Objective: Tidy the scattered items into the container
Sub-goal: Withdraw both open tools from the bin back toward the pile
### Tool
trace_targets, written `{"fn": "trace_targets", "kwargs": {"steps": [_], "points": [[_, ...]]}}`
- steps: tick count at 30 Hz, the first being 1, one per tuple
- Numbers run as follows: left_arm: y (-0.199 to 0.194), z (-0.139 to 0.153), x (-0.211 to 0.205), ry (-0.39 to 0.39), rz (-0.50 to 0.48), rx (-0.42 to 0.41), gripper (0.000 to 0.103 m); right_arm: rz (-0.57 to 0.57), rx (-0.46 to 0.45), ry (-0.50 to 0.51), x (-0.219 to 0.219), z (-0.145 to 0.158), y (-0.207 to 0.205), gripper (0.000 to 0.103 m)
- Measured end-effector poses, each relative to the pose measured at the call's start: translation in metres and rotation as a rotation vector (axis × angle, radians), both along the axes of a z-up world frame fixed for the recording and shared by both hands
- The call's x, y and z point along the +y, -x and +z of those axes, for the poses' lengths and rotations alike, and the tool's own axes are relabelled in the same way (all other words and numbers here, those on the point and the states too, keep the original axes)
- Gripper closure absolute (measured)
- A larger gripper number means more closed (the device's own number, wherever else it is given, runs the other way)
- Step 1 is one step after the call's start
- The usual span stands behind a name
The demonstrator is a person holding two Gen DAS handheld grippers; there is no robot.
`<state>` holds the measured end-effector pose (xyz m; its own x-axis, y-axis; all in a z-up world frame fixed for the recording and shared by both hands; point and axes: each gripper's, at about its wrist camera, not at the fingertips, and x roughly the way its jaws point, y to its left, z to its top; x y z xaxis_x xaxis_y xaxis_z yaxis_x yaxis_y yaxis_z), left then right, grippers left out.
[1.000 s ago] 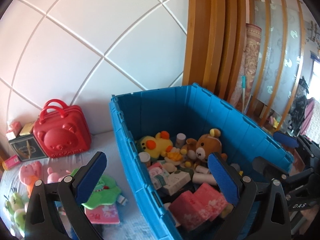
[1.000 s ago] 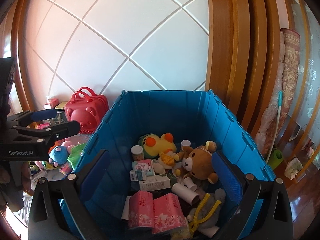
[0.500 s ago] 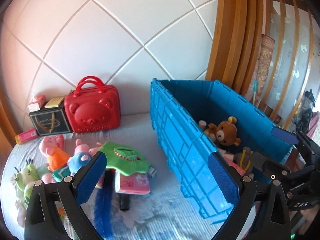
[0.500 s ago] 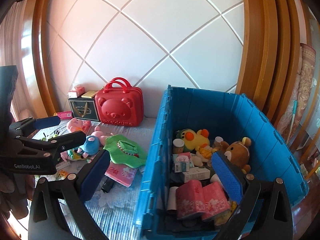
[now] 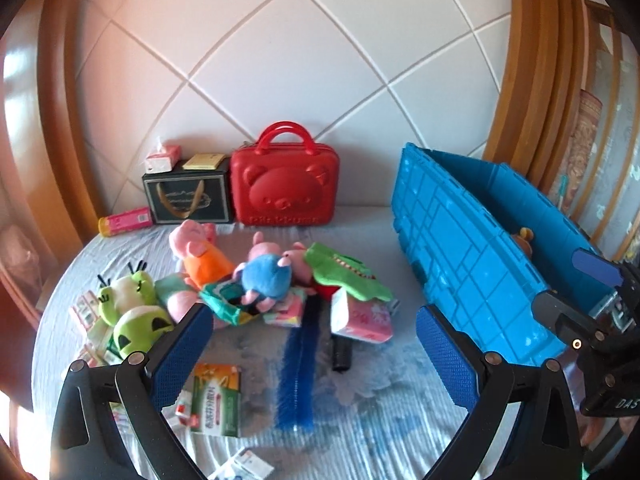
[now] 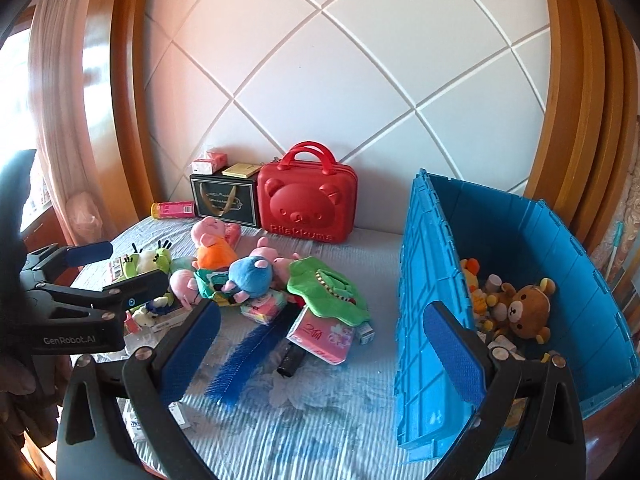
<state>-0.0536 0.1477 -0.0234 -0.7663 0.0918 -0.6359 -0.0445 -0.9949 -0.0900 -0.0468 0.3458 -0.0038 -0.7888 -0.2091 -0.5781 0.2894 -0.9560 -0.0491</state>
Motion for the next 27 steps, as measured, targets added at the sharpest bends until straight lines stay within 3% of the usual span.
{"fn": "trace_targets", "kwargs": {"steps": [9, 27], "points": [[-0.029, -0.006, -0.067, -0.009, 0.108, -0.017, 0.000, 0.035, -0.054, 0.013, -0.061, -0.020, -0.020, 0.000], [-0.067, -0.021, -0.150, 0.032, 0.178, -0.078, 0.000, 0.082, -0.095, 0.027, -0.148, -0.044, -0.043, 0.000]]}}
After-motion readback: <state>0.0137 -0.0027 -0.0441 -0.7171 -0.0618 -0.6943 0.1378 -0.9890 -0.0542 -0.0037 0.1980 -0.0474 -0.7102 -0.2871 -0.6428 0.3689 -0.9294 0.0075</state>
